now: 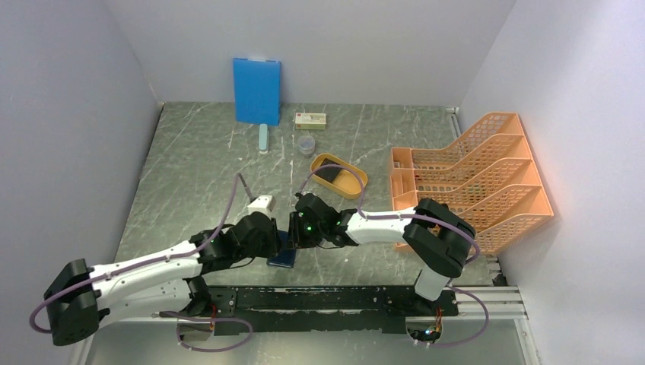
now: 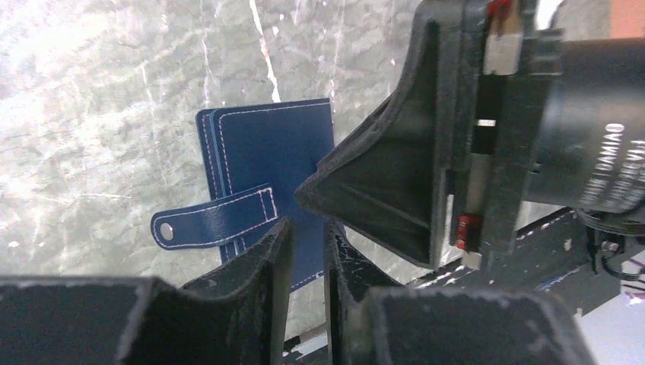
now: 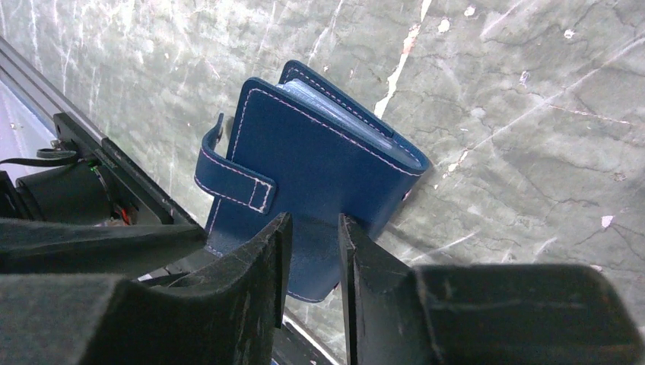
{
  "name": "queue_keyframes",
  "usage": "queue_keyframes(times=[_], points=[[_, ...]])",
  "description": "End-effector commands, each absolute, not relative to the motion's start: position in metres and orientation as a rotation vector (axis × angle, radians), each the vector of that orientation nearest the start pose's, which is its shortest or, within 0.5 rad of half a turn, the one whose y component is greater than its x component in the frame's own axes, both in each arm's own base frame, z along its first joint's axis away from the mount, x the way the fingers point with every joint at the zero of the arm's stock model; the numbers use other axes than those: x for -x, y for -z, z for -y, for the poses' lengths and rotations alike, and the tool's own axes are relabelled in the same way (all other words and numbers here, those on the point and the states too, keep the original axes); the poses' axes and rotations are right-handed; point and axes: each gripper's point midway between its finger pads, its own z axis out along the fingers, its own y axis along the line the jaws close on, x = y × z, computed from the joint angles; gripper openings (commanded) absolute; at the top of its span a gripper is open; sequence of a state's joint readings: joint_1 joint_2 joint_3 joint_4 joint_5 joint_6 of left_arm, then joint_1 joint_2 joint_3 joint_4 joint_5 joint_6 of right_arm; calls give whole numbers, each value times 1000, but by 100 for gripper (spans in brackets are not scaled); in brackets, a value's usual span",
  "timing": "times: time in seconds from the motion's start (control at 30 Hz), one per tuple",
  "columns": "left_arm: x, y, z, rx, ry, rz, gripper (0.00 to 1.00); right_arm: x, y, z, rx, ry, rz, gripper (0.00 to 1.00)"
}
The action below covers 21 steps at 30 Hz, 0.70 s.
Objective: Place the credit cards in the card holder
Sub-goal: Close the card holder at the center of the board.
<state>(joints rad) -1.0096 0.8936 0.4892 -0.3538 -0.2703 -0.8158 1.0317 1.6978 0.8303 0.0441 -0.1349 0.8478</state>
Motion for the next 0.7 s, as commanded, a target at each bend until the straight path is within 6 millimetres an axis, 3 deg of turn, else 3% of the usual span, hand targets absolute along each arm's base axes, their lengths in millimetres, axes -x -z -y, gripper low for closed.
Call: queue_keyframes(times=[0.0, 0.27, 0.5, 0.67], points=[[-163, -86, 242, -148, 703, -2339, 25, -156, 3, -346, 330, -742, -2716, 34], [-159, -28, 208, -74, 470, -2460, 21, -150, -14, -344, 298, -812, -2694, 38], [-158, -16, 189, 1, 413, -2454, 21, -139, -36, -338, 188, -976, -2633, 46], [-158, -7, 179, 62, 379, -2456, 21, -132, -36, -342, 92, -1114, -2606, 47]])
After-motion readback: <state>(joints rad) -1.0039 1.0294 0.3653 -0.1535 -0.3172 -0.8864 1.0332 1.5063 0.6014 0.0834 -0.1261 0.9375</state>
